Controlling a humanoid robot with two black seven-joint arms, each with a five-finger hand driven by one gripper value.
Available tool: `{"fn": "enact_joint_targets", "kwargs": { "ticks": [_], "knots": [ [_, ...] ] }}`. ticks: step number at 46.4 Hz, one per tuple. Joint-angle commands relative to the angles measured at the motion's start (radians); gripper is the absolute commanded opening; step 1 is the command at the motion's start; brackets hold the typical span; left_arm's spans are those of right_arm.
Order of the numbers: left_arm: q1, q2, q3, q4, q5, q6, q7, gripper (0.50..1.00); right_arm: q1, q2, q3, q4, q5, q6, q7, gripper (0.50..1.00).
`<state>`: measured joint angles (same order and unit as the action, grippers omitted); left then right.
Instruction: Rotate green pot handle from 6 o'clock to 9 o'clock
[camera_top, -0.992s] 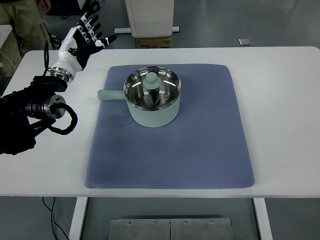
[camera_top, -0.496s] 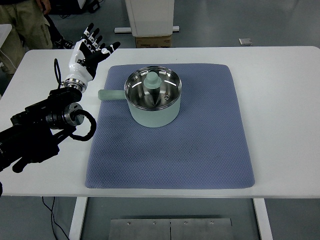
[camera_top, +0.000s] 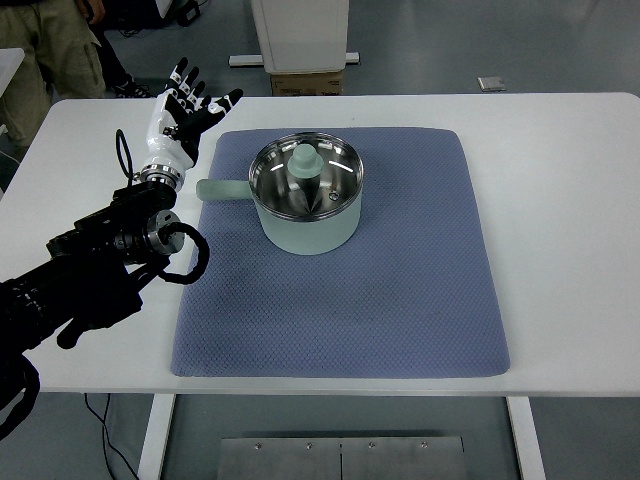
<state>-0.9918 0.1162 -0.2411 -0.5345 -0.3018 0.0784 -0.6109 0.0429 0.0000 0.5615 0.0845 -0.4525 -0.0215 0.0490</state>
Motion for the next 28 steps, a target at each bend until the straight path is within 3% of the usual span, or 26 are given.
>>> {"fn": "enact_joint_targets", "kwargs": {
  "ticks": [1,28],
  "knots": [
    [0.001,-0.007,-0.004,0.002,0.000,0.000,0.000,1.000,0.000,0.000,0.000,0.000,0.000,0.000,0.000,1.000],
    [0.018,-0.032,-0.010,0.010,0.000,0.000,0.000,1.000,0.000,0.000,0.000,0.000,0.000,0.000,0.000,1.000]
  ]
}}
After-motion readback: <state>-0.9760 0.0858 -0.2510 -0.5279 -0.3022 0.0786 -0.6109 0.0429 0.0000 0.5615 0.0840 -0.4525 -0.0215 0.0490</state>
